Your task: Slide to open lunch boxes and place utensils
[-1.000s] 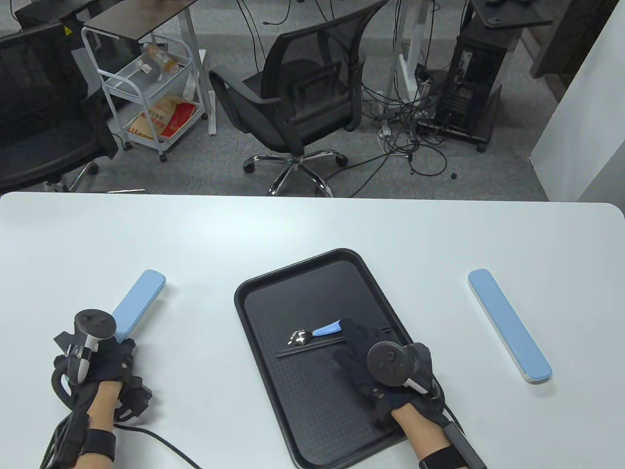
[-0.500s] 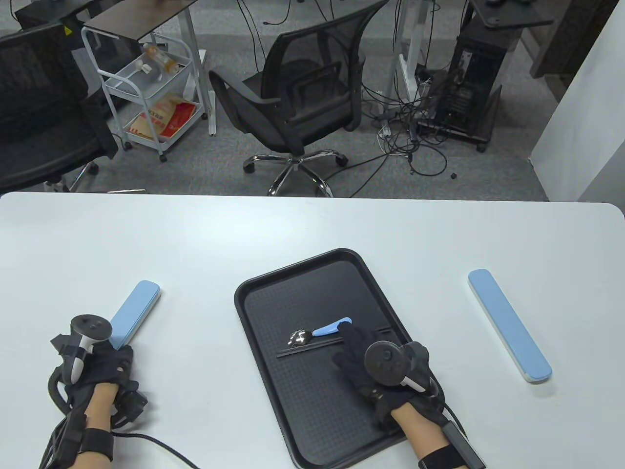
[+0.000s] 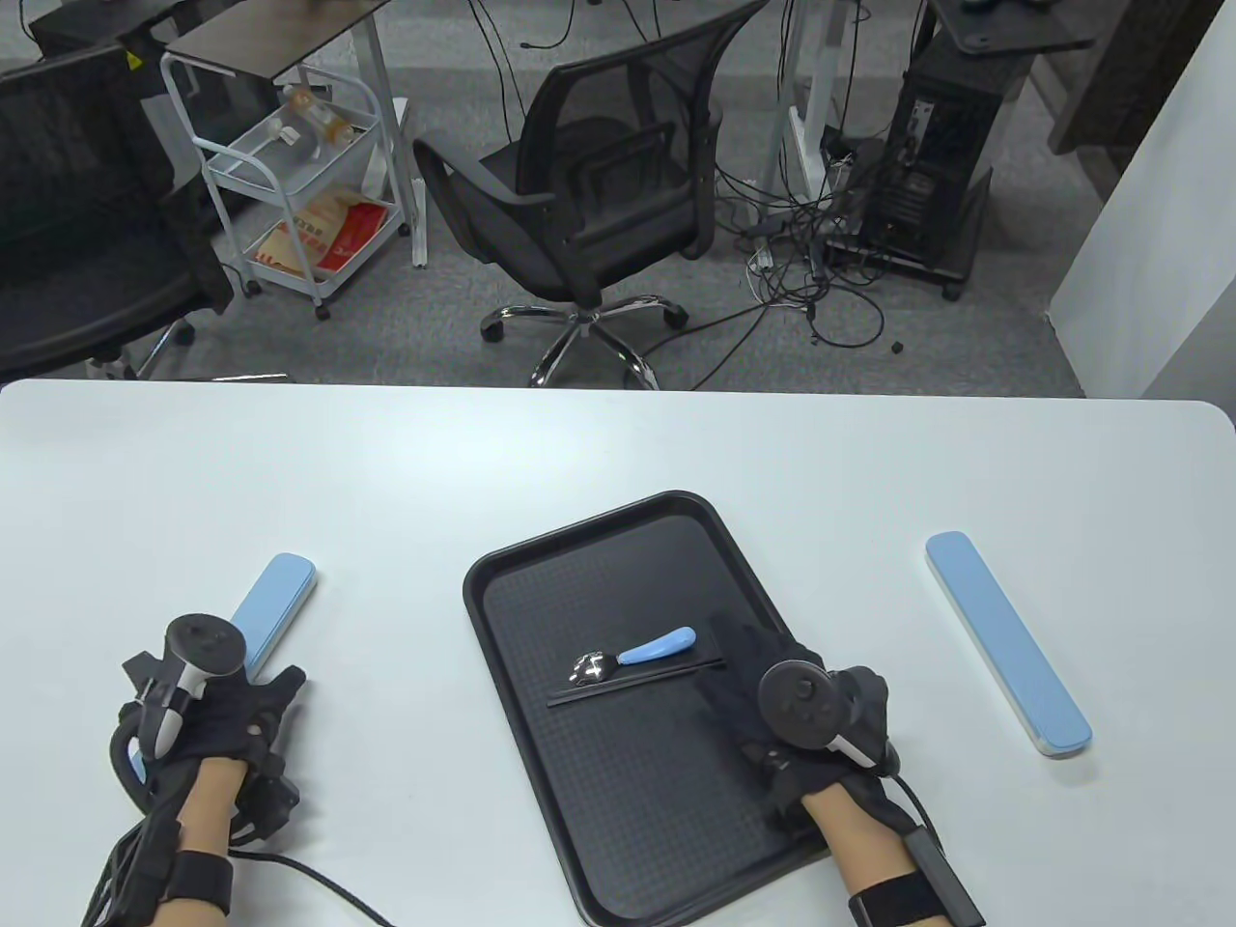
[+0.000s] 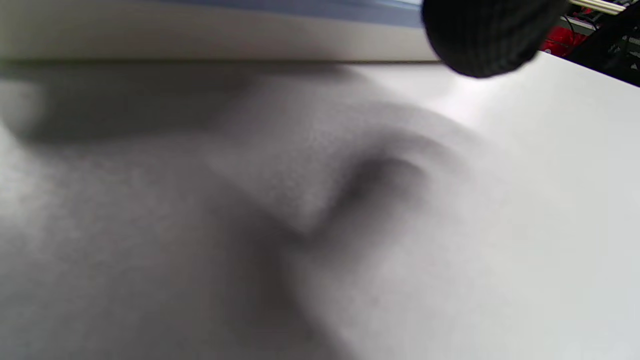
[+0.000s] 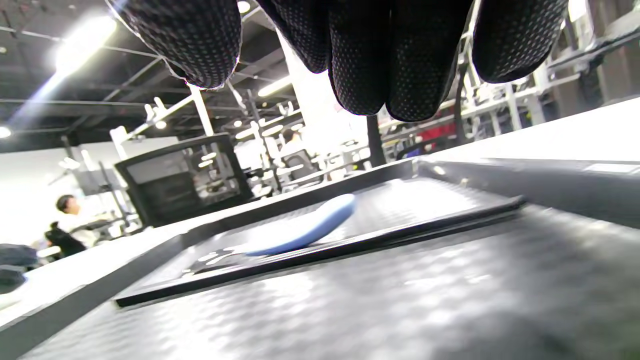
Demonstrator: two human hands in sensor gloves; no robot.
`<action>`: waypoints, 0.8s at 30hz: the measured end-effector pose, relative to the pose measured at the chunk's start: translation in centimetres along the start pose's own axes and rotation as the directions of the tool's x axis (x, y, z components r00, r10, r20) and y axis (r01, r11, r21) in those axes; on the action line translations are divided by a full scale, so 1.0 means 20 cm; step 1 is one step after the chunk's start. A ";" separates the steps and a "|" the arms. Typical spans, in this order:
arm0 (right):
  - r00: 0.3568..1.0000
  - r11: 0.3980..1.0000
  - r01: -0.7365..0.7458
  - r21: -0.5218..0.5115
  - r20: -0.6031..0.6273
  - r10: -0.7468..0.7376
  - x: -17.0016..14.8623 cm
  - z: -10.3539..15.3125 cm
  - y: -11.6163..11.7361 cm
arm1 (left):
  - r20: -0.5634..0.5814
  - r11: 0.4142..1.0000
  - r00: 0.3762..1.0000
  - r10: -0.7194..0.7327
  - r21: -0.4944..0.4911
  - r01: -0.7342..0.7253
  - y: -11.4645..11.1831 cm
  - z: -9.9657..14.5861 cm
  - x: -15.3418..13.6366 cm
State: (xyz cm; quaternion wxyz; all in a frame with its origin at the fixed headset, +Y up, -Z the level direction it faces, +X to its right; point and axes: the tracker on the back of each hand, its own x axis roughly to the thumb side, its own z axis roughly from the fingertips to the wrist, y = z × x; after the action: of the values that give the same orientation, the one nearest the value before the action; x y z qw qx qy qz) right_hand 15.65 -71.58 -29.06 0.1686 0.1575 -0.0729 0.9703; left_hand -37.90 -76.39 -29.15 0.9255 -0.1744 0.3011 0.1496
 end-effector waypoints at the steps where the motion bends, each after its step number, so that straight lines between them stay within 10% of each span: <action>1: 0.999 0.999 -0.045 -0.018 -0.003 0.045 -0.03 0.00 -0.02 | -0.016 0.999 0.999 -0.028 0.027 0.028 0.00 0.01 0.01; 13: 0.881 0.936 -0.338 -0.096 -0.381 0.279 -0.51 0.12 -0.22 | 0.182 0.960 0.950 -0.255 0.169 0.225 -0.04 0.15 0.25; 24: 0.736 0.968 -0.248 0.023 -0.645 0.204 -0.89 0.26 -0.23 | 0.370 0.921 0.846 -0.384 0.210 0.327 -0.13 0.26 0.42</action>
State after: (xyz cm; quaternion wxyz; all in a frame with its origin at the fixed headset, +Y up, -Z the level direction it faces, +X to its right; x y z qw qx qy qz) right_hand 34.56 -73.80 -29.61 0.0691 -0.1995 -0.0607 0.9756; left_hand -27.71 -75.16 -29.73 0.9889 -0.1277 0.0753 -0.0133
